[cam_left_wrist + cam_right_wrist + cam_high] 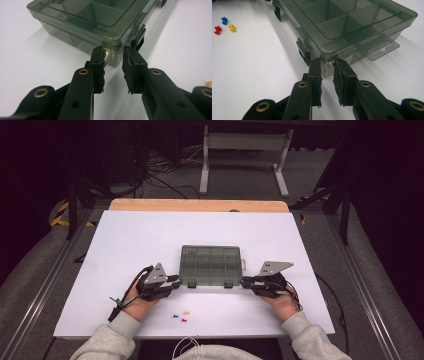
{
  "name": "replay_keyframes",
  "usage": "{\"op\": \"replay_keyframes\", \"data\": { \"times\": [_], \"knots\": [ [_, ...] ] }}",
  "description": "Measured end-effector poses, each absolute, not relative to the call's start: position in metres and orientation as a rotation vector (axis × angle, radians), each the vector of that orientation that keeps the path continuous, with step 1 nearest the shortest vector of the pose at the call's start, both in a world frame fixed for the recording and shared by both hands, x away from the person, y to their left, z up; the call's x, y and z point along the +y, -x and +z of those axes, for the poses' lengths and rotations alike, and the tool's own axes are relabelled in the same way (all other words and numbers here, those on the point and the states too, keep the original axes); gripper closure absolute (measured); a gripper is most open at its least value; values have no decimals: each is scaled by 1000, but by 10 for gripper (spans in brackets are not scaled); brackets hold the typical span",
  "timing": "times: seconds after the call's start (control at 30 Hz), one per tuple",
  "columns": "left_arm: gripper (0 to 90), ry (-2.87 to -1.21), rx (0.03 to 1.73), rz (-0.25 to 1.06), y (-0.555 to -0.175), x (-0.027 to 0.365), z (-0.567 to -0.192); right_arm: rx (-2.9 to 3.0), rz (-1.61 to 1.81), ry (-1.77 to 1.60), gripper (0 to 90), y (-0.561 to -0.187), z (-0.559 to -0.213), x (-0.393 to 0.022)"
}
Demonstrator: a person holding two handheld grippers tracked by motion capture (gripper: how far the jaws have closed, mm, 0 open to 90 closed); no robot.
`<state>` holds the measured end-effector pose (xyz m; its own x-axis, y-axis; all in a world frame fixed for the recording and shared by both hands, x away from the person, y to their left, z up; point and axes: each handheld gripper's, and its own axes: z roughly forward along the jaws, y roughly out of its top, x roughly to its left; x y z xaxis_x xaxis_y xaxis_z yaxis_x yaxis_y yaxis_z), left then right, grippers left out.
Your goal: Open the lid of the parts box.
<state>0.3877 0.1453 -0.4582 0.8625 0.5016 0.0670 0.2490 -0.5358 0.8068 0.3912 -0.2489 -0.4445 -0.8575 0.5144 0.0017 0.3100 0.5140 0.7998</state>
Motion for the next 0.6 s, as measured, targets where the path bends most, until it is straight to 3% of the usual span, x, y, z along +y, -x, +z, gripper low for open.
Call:
{"op": "replay_keyframes", "data": {
  "times": [0.43, 0.6],
  "knots": [
    [713, -2050, 543, 356, -389, 148, -449, 2455, 1350, -700, 778, -391, -432, -252],
    [699, -2034, 549, 362, -390, 147, -446, 2415, 1293, -731, 585, -392, -433, -249]
  ]
}}
